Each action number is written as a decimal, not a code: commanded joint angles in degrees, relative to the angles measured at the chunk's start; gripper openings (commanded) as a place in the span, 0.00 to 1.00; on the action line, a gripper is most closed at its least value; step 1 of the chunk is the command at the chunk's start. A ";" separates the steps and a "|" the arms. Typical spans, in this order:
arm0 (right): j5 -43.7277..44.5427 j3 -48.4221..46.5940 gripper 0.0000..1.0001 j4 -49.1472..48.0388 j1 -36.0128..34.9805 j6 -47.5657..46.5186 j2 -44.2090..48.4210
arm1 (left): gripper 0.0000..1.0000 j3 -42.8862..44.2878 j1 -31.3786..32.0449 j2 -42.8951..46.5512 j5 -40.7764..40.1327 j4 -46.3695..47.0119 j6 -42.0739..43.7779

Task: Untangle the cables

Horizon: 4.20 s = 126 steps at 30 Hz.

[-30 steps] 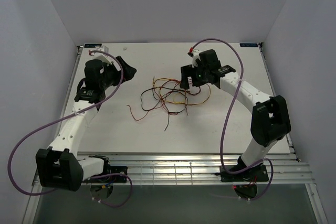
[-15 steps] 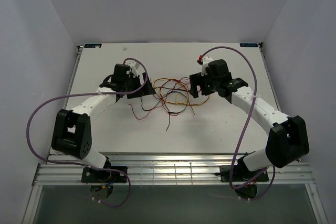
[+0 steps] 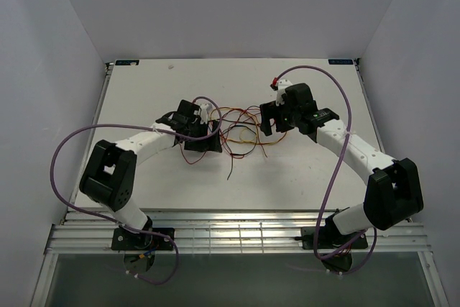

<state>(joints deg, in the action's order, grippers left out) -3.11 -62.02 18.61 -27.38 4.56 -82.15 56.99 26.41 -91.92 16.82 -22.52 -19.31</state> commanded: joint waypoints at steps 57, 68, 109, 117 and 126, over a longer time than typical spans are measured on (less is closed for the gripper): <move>1.69 24.93 0.90 -60.89 -3.47 50.99 12.28 | 0.00 29.67 3.82 3.33 24.05 5.83 -17.77; 8.91 23.53 0.90 -66.34 -6.11 55.47 8.50 | 0.00 29.49 5.14 2.98 25.89 4.59 -21.82; 17.44 17.81 0.08 -73.90 -9.89 55.92 -2.93 | 0.00 29.58 8.30 2.01 25.90 7.06 -26.39; 18.85 19.92 0.08 -68.72 -9.89 47.22 0.93 | 0.00 30.72 8.30 2.62 22.12 5.65 -24.20; 38.13 24.66 0.08 -42.23 -9.54 22.18 15.43 | 0.00 38.44 4.00 1.30 2.80 -0.41 -18.31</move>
<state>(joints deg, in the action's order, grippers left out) 21.23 -38.50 -35.79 -37.19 39.57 -70.65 91.00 32.93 -91.50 29.91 -21.06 -41.25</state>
